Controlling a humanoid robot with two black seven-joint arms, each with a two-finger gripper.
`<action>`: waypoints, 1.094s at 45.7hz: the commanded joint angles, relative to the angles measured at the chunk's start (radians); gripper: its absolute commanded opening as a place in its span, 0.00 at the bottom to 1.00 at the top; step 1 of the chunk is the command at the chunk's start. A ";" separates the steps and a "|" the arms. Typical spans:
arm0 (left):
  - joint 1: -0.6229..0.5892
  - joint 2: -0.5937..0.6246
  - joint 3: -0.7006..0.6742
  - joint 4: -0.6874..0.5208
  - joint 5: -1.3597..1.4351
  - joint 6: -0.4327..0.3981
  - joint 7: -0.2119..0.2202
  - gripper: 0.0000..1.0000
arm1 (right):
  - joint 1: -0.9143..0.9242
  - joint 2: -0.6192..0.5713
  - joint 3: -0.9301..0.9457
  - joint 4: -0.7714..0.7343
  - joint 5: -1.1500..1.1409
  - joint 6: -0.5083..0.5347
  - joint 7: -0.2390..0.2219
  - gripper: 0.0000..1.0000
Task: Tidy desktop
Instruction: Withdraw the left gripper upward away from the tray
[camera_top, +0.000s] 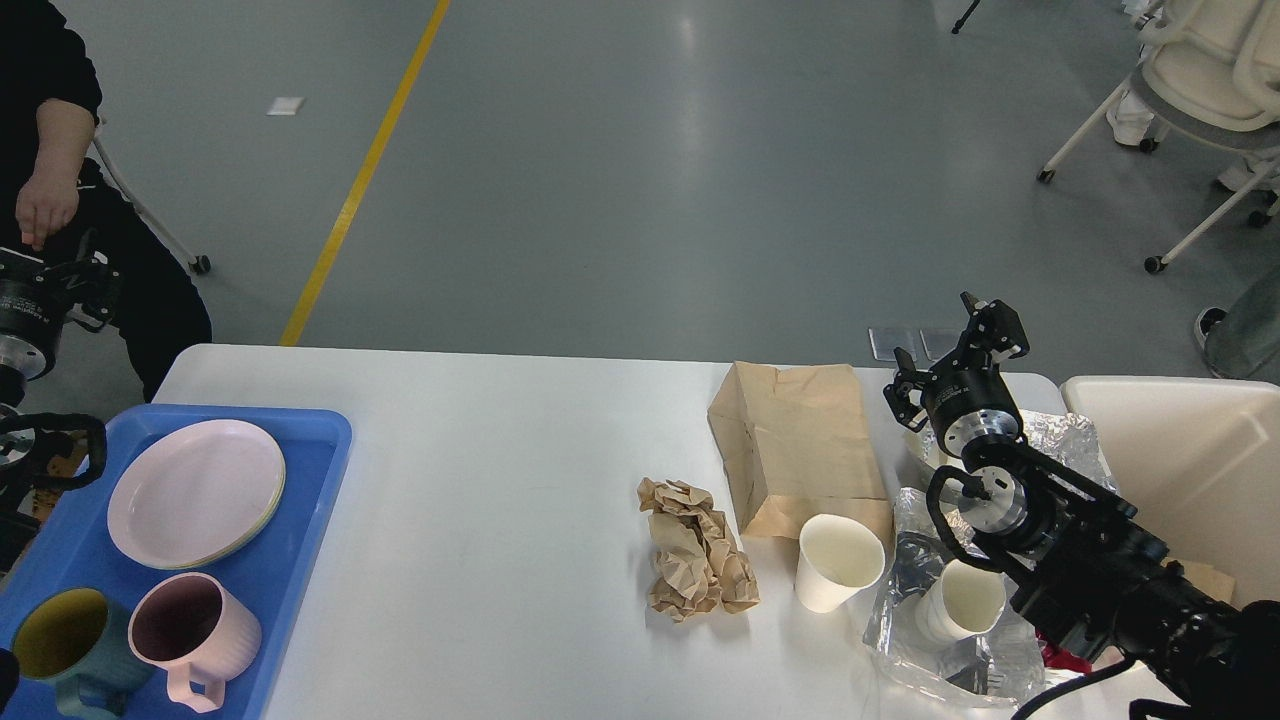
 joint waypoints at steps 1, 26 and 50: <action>0.001 0.000 0.002 0.000 0.002 -0.030 0.002 0.96 | 0.001 0.000 0.000 0.000 0.000 0.000 0.000 1.00; 0.070 -0.079 0.002 0.003 0.002 -0.079 0.000 0.96 | 0.001 0.000 0.000 0.000 0.000 0.000 0.000 1.00; 0.105 -0.170 0.000 0.002 -0.002 -0.113 -0.234 0.96 | 0.001 0.000 0.000 0.000 0.000 0.000 0.000 1.00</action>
